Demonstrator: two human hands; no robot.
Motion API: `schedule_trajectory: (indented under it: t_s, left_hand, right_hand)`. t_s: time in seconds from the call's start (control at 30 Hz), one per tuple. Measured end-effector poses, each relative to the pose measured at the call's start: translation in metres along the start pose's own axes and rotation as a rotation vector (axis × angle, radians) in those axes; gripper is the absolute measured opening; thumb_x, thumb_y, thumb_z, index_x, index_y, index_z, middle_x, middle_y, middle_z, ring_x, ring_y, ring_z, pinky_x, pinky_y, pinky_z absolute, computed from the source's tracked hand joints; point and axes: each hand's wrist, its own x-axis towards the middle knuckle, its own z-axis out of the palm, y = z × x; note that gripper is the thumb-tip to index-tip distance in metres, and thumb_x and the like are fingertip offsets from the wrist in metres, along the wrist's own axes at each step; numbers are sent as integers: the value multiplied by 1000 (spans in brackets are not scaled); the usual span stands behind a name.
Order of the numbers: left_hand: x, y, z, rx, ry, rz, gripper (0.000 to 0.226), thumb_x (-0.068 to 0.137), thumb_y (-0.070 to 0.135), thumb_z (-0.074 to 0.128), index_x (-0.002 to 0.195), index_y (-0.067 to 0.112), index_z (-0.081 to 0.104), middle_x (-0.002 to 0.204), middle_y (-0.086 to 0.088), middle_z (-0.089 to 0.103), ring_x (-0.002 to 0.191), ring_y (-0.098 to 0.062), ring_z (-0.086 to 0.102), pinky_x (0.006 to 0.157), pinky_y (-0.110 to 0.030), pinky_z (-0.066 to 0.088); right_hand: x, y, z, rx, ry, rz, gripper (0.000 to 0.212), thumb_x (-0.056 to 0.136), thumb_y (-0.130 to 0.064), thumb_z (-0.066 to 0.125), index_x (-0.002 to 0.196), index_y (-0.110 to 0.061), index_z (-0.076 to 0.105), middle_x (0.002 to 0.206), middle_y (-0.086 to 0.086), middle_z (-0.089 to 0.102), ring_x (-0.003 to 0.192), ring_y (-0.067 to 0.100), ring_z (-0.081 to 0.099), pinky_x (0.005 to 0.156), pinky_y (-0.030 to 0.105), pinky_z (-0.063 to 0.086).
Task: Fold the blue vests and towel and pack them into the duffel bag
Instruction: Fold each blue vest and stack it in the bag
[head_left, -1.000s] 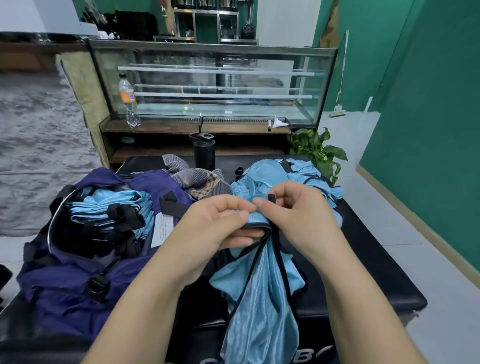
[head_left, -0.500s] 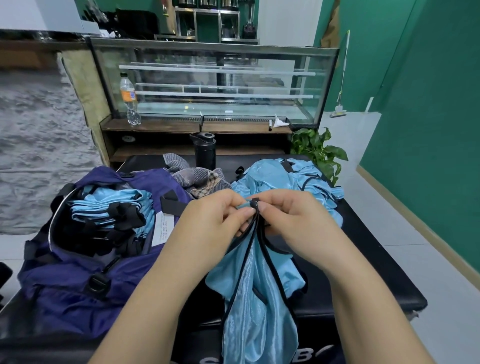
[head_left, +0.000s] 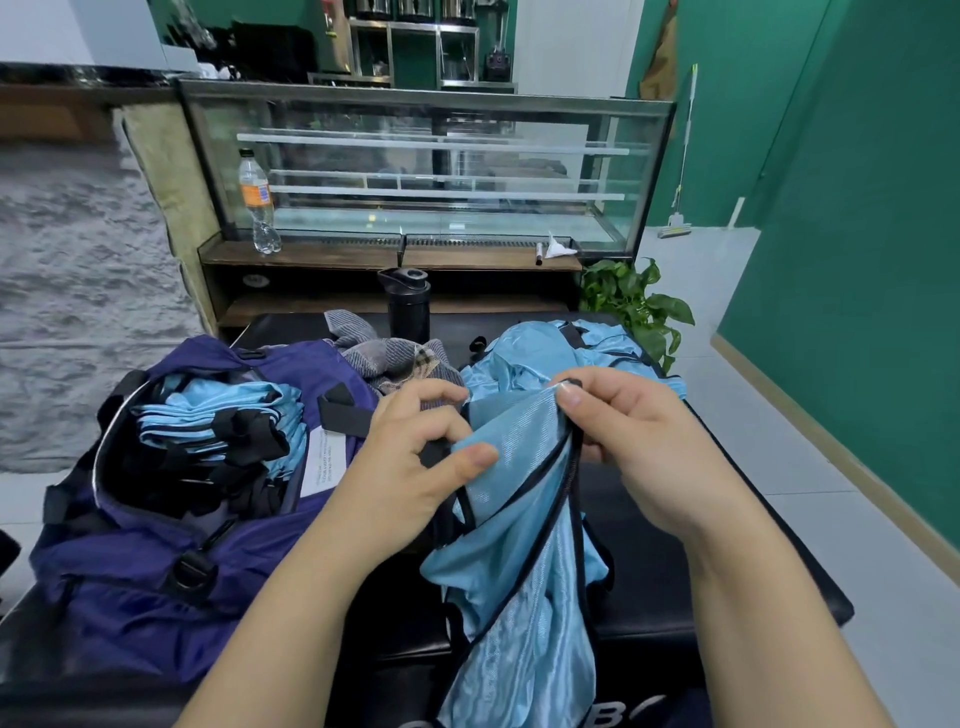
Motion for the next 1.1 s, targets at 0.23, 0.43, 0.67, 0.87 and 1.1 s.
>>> schedule_trajectory:
  t_s: [0.23, 0.43, 0.67, 0.87, 1.1]
  left_hand:
    - [6, -3, 5, -181, -72, 46, 27, 73, 55, 60, 71, 29, 68, 115, 25, 62, 101, 2, 60, 87, -9, 41]
    - [13, 10, -3, -282, -51, 109, 13, 70, 44, 68, 66, 32, 70, 74, 9, 65, 72, -8, 58, 73, -18, 44]
    - [29, 93, -42, -54, -28, 124, 16, 57, 51, 75, 65, 37, 74, 67, 9, 72, 58, -5, 59, 62, -24, 49]
    - [57, 159, -82, 381, 51, 128, 11, 78, 33, 75, 68, 32, 72, 69, -3, 71, 62, -17, 62, 61, -24, 49]
    - [44, 217, -112, 475, 12, 177, 12, 82, 29, 73, 74, 20, 73, 55, 6, 64, 46, -6, 53, 49, -23, 47]
  right_hand:
    - [-5, -1, -8, 58, -64, 33, 23, 82, -21, 52, 91, -4, 65, 73, -1, 71, 62, 7, 65, 58, 18, 51]
    - [-11, -8, -18, 65, -13, 56, 25, 83, -23, 54, 92, -4, 67, 79, 6, 72, 67, 12, 67, 60, 22, 55]
    - [-8, -50, -17, -109, 200, -94, 20, 97, -19, 52, 92, -13, 71, 86, 6, 71, 78, 17, 65, 76, 31, 56]
    - [4, -109, -1, -213, 135, -140, 13, 96, -10, 55, 95, -10, 69, 67, -3, 66, 53, 5, 58, 52, 21, 48]
    - [-11, -177, 10, -907, 121, -287, 22, 83, -3, 60, 76, -21, 70, 65, -6, 63, 58, 6, 50, 53, 14, 40]
